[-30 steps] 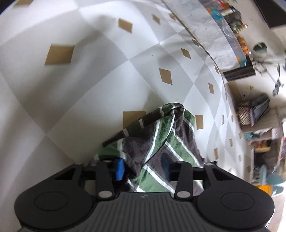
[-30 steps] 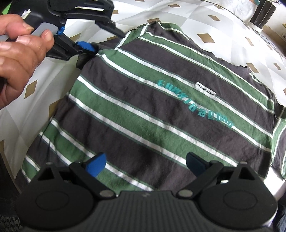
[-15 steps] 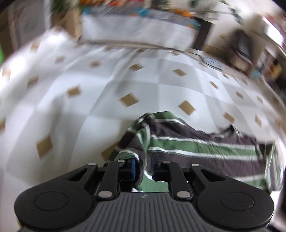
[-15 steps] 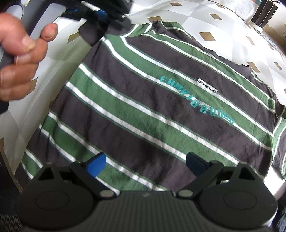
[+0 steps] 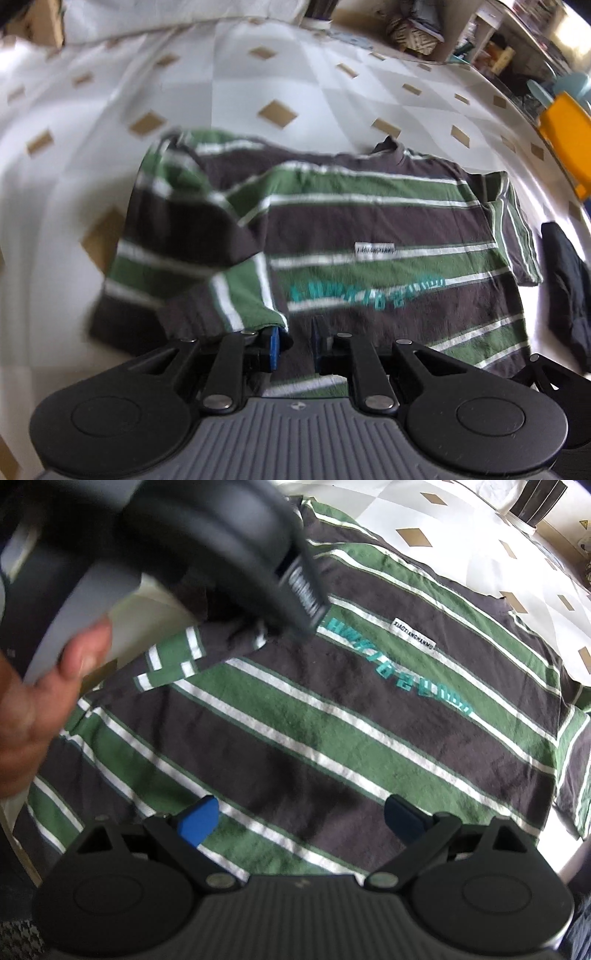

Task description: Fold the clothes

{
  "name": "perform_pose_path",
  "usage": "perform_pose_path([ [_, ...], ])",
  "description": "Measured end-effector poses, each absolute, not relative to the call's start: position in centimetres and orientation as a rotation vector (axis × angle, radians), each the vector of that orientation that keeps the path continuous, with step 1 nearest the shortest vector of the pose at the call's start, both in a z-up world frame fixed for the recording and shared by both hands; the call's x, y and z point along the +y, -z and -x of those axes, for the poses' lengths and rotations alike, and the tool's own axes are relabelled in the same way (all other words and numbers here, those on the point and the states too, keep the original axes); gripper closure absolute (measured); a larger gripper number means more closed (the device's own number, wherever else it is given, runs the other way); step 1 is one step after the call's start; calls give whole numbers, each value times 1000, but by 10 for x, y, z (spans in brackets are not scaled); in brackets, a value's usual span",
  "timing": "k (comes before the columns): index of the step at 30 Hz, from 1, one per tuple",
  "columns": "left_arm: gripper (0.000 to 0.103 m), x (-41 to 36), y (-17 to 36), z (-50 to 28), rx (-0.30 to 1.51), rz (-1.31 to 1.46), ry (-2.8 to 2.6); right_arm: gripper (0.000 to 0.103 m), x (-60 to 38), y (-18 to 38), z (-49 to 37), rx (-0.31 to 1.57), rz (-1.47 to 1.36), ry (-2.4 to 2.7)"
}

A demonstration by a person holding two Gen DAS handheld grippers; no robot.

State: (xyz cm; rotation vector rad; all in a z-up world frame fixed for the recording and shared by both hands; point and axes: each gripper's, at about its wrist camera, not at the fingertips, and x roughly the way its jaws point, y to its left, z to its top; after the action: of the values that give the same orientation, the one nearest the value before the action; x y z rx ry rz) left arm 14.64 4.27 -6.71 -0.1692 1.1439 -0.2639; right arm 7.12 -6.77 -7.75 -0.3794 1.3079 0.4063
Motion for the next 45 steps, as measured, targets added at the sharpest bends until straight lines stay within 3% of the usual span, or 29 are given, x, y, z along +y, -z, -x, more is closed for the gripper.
perform_pose_path([
  [3, 83, 51, 60, -146, 1151, 254, 269, 7, -69, 77, -71, 1306, 378, -406],
  [5, 73, 59, 52, -145, 1151, 326, 277, 7, -70, 77, -71, 1306, 378, -406],
  [7, 56, 67, 46, -146, 1146, 385, 274, 7, -71, 78, -71, 1309, 380, -404],
  [10, 45, 81, 45, -148, 1139, 457, 249, 7, -70, 78, -72, 1308, 384, -406],
  [24, 44, 143, 43, -157, 1090, 790, 131, 7, -64, 70, -70, 1264, 387, -421],
  [32, 44, 132, 47, -157, 1105, 775, 148, 7, -65, 65, -79, 1216, 375, -393],
  [45, 44, 139, 45, -158, 1110, 763, 134, 11, -72, 32, -117, 1020, 5, -364],
])
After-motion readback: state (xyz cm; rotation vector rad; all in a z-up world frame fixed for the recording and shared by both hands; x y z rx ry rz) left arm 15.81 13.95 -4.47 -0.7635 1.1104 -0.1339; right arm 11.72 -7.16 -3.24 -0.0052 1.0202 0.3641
